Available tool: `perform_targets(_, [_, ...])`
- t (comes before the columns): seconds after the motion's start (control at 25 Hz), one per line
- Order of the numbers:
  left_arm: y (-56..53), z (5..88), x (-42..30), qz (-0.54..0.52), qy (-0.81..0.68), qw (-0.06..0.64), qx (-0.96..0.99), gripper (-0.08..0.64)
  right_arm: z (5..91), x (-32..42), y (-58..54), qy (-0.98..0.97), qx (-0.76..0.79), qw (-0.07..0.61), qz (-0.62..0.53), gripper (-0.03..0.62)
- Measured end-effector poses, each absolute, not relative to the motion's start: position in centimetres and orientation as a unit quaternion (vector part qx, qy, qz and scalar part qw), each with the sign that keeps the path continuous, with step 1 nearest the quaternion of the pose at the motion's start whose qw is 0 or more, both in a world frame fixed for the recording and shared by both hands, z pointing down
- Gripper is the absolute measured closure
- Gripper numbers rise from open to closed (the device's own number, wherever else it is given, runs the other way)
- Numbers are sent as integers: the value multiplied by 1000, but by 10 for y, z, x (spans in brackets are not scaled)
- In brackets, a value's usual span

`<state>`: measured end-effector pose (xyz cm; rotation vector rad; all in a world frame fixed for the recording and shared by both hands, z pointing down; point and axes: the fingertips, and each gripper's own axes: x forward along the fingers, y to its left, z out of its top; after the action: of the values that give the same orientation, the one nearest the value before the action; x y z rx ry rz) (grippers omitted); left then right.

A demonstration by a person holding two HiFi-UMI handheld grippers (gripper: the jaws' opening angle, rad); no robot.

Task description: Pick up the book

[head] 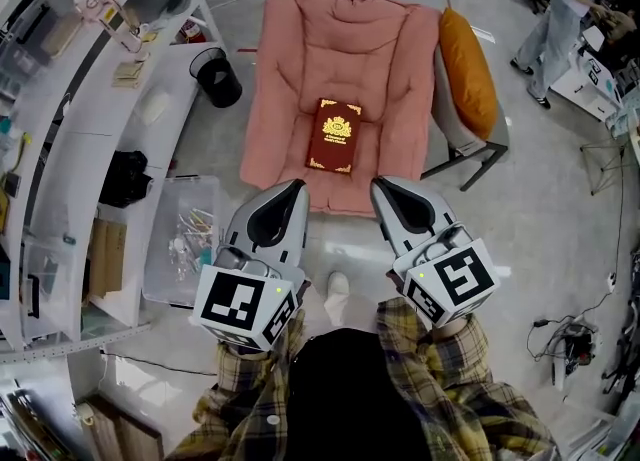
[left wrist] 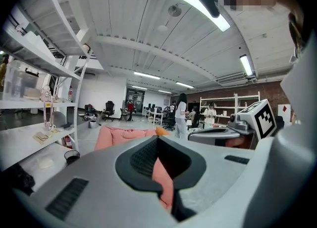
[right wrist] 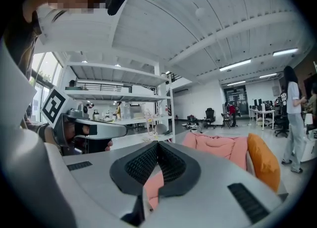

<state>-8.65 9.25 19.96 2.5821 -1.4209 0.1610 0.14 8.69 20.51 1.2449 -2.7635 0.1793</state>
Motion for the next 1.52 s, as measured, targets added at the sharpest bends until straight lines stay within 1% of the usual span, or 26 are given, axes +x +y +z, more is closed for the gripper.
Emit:
perform_targets(0.4, [5, 213, -84, 61, -422, 103, 898, 557, 225, -6, 18, -887, 449, 63, 83, 577])
perform_targets(0.64, [-74, 218, -99, 75, -379, 103, 916, 557, 227, -24, -51, -867, 485, 69, 91, 577])
perform_targets(0.88, [-154, 231, -121, 91, -336, 119, 930, 557, 236, -40, -117, -837, 530, 79, 107, 577])
perform_targets(1.12, [-202, 266, -134, 127, -299, 139, 935, 557, 265, -58, -154, -814, 554, 96, 147, 577])
perform_targets(1.24, [-218, 289, -138, 143, -293, 161, 932, 557, 286, -62, -165, -807, 554, 107, 172, 577])
perform_targets(1.52, [-241, 346, -130, 185, -287, 198, 919, 557, 333, -44, -192, -797, 551, 121, 216, 577])
